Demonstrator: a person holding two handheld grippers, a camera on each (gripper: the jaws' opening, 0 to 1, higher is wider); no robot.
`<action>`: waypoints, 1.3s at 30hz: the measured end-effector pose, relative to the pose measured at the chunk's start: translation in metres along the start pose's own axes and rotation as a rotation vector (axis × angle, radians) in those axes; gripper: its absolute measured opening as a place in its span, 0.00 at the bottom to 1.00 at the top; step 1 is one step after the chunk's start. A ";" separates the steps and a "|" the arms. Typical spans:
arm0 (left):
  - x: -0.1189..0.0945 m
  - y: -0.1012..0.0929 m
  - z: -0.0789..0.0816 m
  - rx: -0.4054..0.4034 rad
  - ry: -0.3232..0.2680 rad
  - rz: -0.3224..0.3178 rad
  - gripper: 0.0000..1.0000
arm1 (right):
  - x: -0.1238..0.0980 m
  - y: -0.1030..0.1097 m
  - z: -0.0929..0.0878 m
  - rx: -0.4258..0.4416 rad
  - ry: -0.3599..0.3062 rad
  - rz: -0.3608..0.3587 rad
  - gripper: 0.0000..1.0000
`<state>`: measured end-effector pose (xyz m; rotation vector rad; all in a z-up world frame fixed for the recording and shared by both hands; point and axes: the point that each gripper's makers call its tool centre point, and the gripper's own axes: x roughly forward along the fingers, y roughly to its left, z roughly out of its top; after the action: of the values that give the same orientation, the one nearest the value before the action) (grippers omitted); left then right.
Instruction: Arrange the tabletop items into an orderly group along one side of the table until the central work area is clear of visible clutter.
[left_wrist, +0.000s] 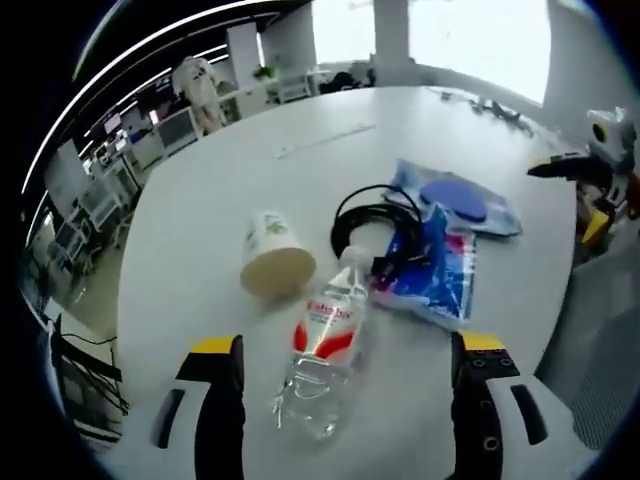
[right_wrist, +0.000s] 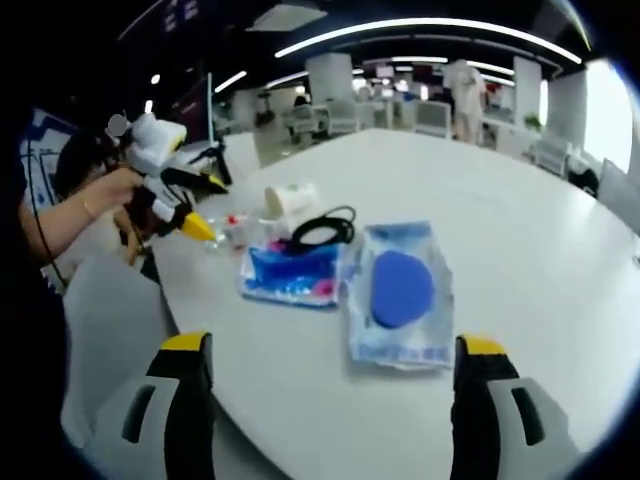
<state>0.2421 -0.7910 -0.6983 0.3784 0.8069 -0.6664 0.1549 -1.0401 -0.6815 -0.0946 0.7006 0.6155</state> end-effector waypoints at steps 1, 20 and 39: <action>0.002 0.000 0.000 0.008 0.004 -0.002 0.82 | 0.001 0.000 -0.001 0.000 0.004 0.001 0.98; 0.036 0.004 -0.005 0.113 0.091 -0.043 0.77 | 0.004 -0.001 -0.010 -0.014 0.048 -0.002 0.98; 0.062 -0.006 -0.010 0.189 0.167 -0.132 0.66 | 0.000 -0.013 -0.015 0.044 0.036 -0.045 0.97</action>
<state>0.2639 -0.8147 -0.7527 0.5615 0.9359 -0.8461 0.1541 -1.0549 -0.6944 -0.0809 0.7445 0.5563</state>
